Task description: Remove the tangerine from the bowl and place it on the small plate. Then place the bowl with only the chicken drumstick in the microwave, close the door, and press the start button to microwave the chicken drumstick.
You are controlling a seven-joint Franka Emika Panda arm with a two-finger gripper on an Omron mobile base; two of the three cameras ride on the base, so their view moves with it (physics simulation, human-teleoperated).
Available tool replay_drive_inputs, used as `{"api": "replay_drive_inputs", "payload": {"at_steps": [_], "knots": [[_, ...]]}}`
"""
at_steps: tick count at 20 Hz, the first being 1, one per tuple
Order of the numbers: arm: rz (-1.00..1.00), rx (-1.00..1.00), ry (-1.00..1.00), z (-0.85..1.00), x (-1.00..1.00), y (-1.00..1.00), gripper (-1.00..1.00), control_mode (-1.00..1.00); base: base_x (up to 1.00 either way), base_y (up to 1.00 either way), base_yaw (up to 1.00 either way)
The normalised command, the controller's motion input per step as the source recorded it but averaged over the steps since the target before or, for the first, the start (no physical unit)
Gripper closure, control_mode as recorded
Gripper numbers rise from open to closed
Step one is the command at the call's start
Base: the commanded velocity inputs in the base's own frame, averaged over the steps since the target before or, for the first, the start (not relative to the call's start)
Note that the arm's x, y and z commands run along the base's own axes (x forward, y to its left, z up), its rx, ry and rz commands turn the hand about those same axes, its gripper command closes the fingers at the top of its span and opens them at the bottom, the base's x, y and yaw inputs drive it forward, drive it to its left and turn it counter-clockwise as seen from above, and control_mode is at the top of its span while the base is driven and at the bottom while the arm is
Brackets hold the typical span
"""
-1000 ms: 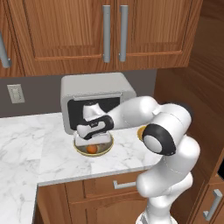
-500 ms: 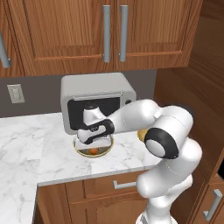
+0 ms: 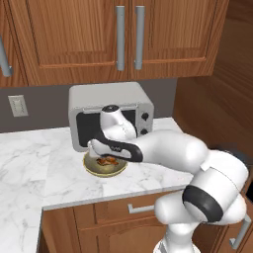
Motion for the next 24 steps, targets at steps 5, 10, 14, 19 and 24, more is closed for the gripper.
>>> {"api": "replay_drive_inputs", "payload": {"at_steps": [5, 10, 14, 19, 24], "knots": [[0.0, 0.13, -0.13, 0.75, -0.09, -0.85, 1.0, -1.0, 0.0, 0.0, 0.0], [0.0, 0.14, 0.0, 0.15, 0.01, -1.0, 1.0, -1.0, 0.0, 0.0, 0.0], [0.0, 0.11, 0.0, 0.0, 0.02, -1.0, 1.0, -1.0, 0.0, 0.0, 0.0], [0.0, 0.06, 0.06, 0.0, 0.14, -1.0, 1.0, -1.0, 0.0, 0.0, 0.0], [-0.02, 0.0, 0.18, -0.19, 0.21, -0.89, 1.0, -1.0, 0.0, 0.0, 0.0]]}}
